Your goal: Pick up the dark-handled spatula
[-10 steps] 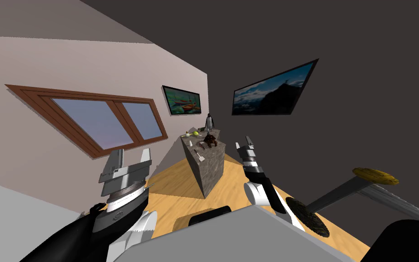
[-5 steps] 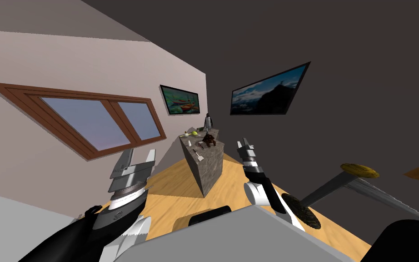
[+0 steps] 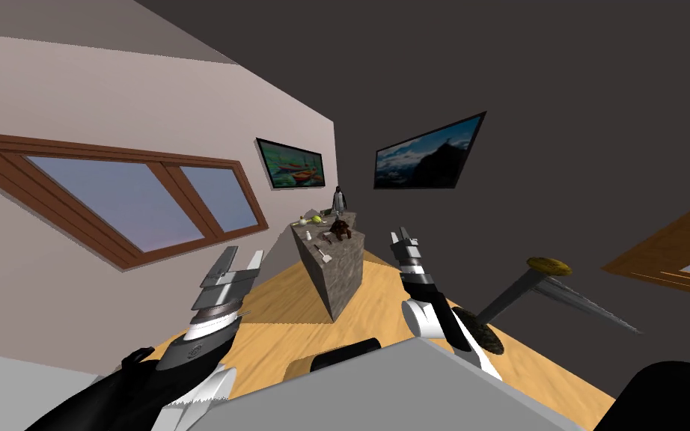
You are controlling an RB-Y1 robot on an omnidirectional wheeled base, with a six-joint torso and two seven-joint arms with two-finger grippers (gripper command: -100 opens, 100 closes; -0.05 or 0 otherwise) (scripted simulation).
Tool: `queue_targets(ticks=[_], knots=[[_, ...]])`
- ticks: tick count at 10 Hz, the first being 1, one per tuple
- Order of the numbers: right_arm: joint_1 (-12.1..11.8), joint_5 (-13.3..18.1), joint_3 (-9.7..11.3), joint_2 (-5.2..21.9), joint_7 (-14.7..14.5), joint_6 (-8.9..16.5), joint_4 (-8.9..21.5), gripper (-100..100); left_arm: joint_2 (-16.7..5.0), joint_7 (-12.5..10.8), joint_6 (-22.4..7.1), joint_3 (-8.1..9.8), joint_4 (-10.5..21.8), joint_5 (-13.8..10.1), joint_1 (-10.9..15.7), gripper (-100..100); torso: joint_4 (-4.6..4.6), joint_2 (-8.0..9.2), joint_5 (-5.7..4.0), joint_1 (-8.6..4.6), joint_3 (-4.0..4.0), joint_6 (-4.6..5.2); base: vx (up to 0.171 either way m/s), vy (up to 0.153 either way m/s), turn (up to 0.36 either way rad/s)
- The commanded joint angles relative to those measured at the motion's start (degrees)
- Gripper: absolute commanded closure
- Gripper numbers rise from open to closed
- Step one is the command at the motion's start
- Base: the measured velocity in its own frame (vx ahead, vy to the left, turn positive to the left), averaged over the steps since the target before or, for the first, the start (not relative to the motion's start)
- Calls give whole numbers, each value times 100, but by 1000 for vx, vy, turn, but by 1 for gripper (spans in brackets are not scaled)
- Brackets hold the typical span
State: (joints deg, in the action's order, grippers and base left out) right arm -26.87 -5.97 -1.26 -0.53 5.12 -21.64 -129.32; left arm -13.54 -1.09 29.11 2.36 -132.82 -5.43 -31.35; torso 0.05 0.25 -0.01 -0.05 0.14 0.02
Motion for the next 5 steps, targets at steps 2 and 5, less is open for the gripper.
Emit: queue_targets(ticks=[2, 5], knots=[[-1, 0, 0, 0, 0, 0, 0, 0, -422, -49, -321, 70, 29, -172, -23, -100, 0, -3, 0, 2, -1, -2, -53, -11, -56], [0, 0, 0, 0, 0, 0, 0, 0, -716, -80, -492, 110, 77, -286, -49, -100, -1, -4, 1, 6, -2, 0, -49, -5, -70]])
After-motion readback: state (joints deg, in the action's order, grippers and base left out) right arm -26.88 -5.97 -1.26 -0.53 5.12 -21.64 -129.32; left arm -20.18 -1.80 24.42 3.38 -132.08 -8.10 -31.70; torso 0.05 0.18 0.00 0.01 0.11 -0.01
